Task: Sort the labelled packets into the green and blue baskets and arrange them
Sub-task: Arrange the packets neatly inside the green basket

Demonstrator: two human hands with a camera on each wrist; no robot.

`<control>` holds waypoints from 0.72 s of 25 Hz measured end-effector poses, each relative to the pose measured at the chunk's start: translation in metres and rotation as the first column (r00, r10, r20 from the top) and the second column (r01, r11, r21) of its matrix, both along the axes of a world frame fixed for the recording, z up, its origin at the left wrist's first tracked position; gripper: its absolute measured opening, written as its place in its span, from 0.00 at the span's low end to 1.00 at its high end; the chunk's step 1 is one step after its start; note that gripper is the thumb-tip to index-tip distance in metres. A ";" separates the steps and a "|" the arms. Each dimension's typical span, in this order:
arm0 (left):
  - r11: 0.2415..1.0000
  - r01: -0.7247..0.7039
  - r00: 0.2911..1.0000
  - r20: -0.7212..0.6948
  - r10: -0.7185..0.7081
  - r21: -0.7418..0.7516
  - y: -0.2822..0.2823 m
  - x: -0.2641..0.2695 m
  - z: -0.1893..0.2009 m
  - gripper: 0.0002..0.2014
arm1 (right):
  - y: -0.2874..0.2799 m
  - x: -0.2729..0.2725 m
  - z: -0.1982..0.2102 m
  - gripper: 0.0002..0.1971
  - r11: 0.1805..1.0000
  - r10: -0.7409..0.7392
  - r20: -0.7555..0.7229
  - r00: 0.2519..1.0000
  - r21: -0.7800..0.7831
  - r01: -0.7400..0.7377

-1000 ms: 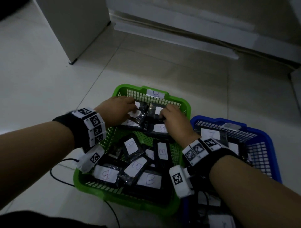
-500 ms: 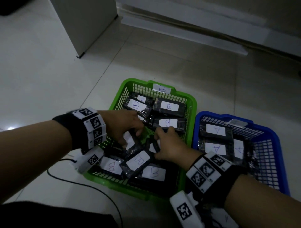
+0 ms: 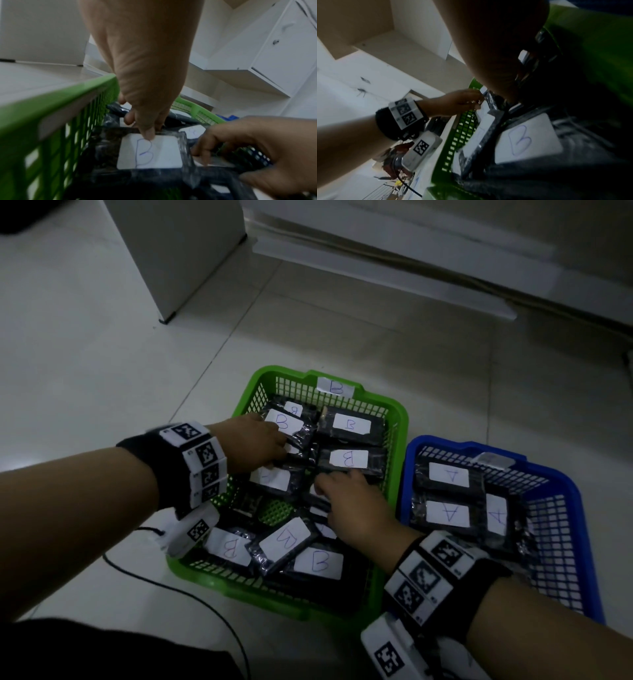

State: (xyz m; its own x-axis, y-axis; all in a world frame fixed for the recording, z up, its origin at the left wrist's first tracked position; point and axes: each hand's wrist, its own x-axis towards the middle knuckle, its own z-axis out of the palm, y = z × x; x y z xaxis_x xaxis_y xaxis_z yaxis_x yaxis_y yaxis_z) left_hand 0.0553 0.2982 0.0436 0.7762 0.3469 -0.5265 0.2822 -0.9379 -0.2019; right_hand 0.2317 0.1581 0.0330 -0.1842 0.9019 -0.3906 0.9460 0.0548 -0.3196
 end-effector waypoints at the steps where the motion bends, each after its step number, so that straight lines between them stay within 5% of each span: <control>1: 1.000 -0.021 1.000 0.022 0.021 -0.018 -0.001 0.001 -0.002 0.19 | -0.002 0.000 0.000 0.18 0.999 -0.009 0.011 1.000 -0.032 0.009; 6: 0.998 -0.047 0.998 0.048 0.049 -0.031 0.001 0.004 -0.004 0.18 | 0.012 0.014 0.016 0.20 0.952 -0.092 -0.227 0.970 -0.305 0.019; 12: 0.991 -0.063 0.996 0.060 0.071 -0.121 -0.001 0.007 -0.002 0.15 | -0.001 0.010 0.000 0.16 0.992 0.043 0.090 0.995 0.117 -0.054; 16: 0.968 -0.004 1.000 -0.024 -0.002 -0.250 -0.009 0.001 -0.001 0.06 | -0.009 0.003 -0.006 0.26 0.988 -0.017 0.220 0.975 0.151 -0.017; 18: 0.970 -0.007 1.000 -0.021 0.001 -0.243 -0.012 -0.003 -0.005 0.07 | -0.005 0.003 -0.003 0.24 0.995 -0.010 0.227 0.974 0.095 -0.012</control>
State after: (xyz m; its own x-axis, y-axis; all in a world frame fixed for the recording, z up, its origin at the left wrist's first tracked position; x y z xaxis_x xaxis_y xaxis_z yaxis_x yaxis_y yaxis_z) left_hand 0.0527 0.2865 0.0385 0.7631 0.2095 -0.6114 0.2843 -0.9584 0.0264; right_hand 0.2348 0.1530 0.0300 -0.1019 0.9369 -0.3345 0.9930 0.0758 -0.0901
